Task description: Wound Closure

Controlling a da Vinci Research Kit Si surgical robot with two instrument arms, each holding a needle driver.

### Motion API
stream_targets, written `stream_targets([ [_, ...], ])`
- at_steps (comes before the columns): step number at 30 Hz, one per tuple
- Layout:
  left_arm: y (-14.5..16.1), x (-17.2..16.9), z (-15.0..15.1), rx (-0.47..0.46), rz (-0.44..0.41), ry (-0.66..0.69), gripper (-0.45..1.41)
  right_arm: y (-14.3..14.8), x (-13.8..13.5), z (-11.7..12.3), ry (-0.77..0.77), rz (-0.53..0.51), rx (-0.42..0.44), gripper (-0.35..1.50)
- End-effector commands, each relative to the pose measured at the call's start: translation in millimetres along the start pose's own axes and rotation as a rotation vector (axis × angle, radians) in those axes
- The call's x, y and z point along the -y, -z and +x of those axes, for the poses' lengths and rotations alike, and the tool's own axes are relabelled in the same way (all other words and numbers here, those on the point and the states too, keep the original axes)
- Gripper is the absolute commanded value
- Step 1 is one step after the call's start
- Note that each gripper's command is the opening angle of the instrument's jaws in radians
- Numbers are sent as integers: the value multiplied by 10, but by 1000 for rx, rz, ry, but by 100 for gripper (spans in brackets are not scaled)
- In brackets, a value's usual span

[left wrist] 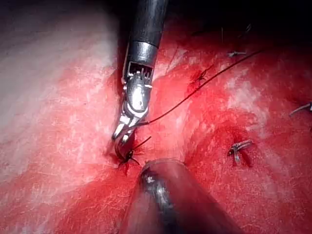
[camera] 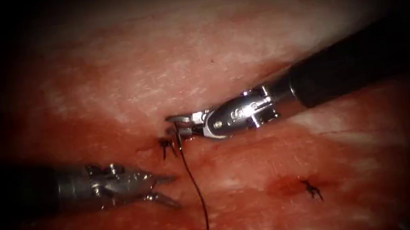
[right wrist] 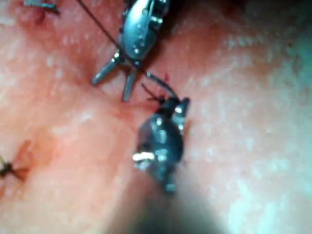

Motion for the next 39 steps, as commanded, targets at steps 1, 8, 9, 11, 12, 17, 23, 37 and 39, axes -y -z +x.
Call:
stream_targets([
  [1,-9,-3,-3,5,-3,2,36,-2,8,-4,-52,1,7,-35],
  [8,-8,-3,-3,5,-3,1,36,-3,12,-4,-197,11,21,-35],
  [9,-8,-3,-3,5,-4,1,36,-3,14,-5,-201,14,26,-35],
  [11,-8,-4,-3,5,-4,1,36,-1,14,-6,-110,19,27,-35],
  [12,-8,-4,-3,5,-4,1,36,0,14,-6,-52,26,23,-35],
  [17,-8,-4,-3,5,-4,0,39,9,5,6,123,-34,-74,-35],
  [23,-6,-8,6,4,-7,7,41,27,-16,30,141,-134,-140,-35],
  [37,8,-7,51,-210,17,24,37,28,-37,55,179,-191,-168,-35],
  [39,10,-4,52,-227,25,28,39,28,-39,57,177,-191,-168,-35],
])
